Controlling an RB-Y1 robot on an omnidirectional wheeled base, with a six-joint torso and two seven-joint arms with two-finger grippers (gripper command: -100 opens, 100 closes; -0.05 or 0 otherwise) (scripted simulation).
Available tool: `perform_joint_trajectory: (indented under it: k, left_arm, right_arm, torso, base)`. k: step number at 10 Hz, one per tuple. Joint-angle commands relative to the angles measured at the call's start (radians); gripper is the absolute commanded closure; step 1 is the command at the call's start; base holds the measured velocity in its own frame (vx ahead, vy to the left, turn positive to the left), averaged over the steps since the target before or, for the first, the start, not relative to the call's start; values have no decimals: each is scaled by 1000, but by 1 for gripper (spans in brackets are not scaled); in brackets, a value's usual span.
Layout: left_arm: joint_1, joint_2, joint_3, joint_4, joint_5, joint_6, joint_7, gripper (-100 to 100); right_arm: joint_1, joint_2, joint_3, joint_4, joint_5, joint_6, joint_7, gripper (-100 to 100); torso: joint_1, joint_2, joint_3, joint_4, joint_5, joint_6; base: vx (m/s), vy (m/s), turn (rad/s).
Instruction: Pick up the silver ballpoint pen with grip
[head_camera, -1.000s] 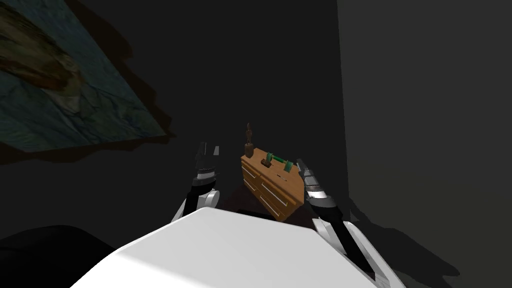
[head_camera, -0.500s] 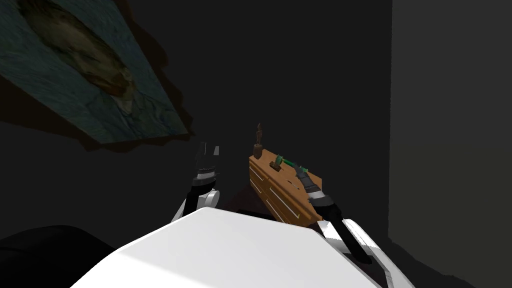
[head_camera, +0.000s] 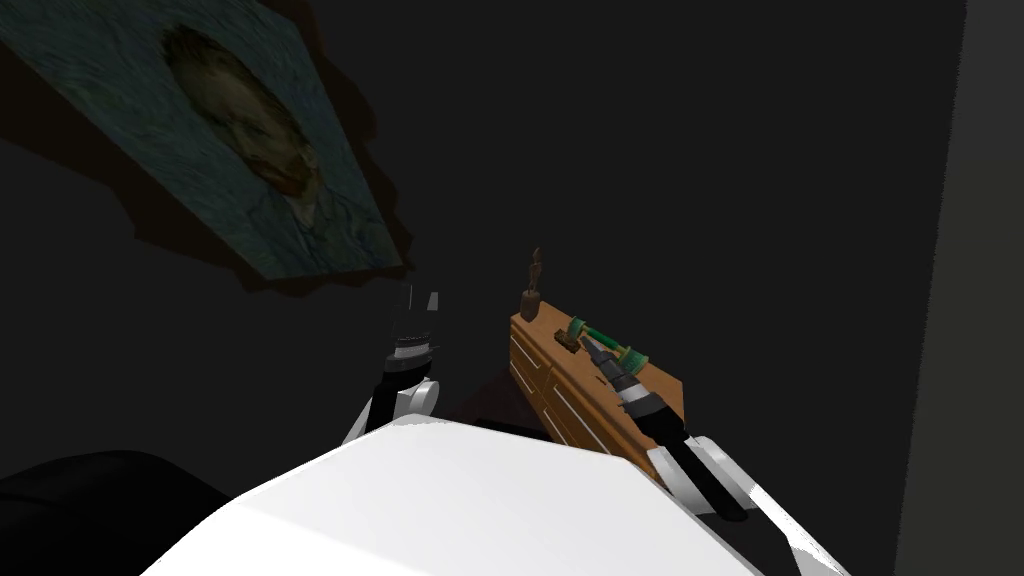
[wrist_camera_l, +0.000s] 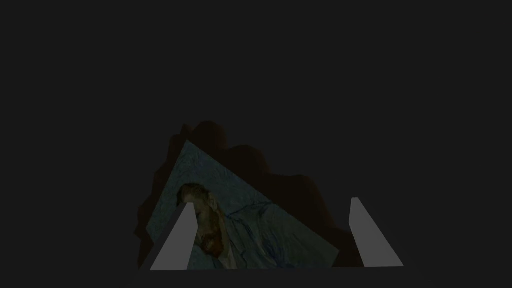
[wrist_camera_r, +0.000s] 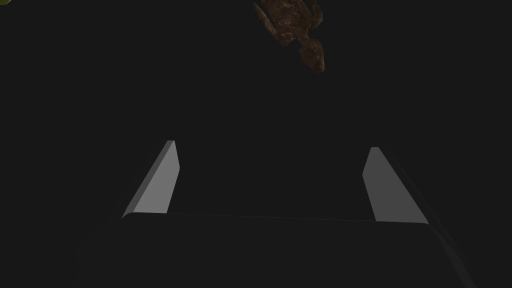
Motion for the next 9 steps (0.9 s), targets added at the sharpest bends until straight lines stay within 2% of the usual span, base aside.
perform_joint_trajectory:
  k: [1, 2, 3, 4, 5, 6, 8, 9]
  left_arm:
    - [0, 0, 0, 0, 0, 0, 0, 0]
    - [0, 0, 0, 0, 0, 0, 0, 0]
    - [0, 0, 0, 0, 0, 0, 0, 0]
    - [0, 0, 0, 0, 0, 0, 0, 0]
    - [0, 0, 0, 0, 0, 0, 0, 0]
    - [0, 0, 0, 0, 0, 0, 0, 0]
    - [0, 0, 0, 0, 0, 0, 0, 0]
    - [0, 0, 0, 0, 0, 0, 0, 0]
  right_arm:
    - [-6, -50, 13, 36, 15, 5, 4, -100]
    - [-6, -61, 13, 36, 15, 5, 4, -100]
    - [-12, -100, 28, 70, 30, 7, 9, -100]
    - [-12, -105, 28, 70, 30, 7, 9, -100]
    - [-19, -145, 47, 105, 46, 7, 14, -100]
    - [-19, -149, 47, 105, 46, 7, 14, -100]
    - [-34, -217, 92, 173, 80, 5, 21, -100]
    - [-34, -234, 92, 179, 80, 5, 21, -100]
  torso:
    - [0, 0, 0, 0, 0, 0]
    - [0, 1, 0, 0, 0, -1]
    - [-1, 1, 1, 0, 0, 0]
    - [-1, 1, 1, 0, 0, -1]
    - [-2, 2, 1, 0, 0, 0]
    - [-2, 2, 1, 0, -1, 0]
    - [-1, 2, 1, 0, 0, 0]
    - [-1, 1, 0, 0, 0, -1]
  base:
    - [34, 40, 182]
    - [26, 25, 93]
    - [31, 33, 174]
    - [26, 22, 93]
    - [27, 21, 158]
    - [24, 19, 74]
    - [35, 29, 186]
    - [32, 8, 75]
